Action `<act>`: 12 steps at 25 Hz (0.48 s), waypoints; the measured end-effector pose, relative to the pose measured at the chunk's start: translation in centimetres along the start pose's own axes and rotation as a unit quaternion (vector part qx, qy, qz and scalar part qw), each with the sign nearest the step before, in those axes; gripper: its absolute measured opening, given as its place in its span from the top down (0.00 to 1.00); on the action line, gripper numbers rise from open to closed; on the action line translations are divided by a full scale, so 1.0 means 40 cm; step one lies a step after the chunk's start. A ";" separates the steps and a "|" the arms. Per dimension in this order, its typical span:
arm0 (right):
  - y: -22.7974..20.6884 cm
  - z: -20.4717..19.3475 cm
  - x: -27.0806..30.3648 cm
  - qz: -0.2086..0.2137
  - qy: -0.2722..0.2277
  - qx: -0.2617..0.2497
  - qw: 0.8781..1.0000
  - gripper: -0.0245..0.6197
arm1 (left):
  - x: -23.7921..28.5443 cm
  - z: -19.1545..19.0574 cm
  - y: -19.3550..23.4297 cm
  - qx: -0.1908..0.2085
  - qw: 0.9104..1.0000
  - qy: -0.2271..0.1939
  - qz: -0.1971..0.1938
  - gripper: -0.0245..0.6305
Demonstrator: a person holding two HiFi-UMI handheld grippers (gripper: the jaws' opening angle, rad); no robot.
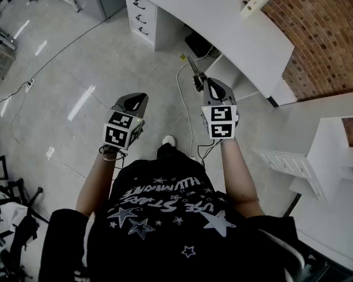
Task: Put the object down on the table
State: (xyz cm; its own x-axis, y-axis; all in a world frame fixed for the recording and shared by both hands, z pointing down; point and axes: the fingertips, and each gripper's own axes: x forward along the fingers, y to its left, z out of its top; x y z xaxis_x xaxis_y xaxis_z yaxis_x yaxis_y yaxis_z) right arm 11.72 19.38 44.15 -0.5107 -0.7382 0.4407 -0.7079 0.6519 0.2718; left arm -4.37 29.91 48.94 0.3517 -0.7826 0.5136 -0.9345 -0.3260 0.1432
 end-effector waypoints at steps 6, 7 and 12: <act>-0.033 -0.030 0.008 0.004 0.005 0.000 1.000 0.95 | 0.022 0.007 -0.015 -0.002 1.000 0.005 0.003 0.93; -0.038 -0.034 0.011 0.006 0.006 0.002 1.000 0.95 | 0.029 0.006 -0.018 -0.002 1.000 0.007 0.004 0.93; -0.077 -0.046 0.039 0.017 -0.004 0.010 1.000 0.95 | 0.069 0.015 -0.037 0.001 1.000 0.014 0.011 0.93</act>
State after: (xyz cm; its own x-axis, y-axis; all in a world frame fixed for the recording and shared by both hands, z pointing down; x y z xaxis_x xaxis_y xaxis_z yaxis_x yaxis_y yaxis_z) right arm 14.02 16.54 45.57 -0.5376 -0.7175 0.4430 -0.7004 0.6725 0.2391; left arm -1.99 27.91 49.64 0.3290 -0.7742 0.5407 -0.9420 -0.3095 0.1300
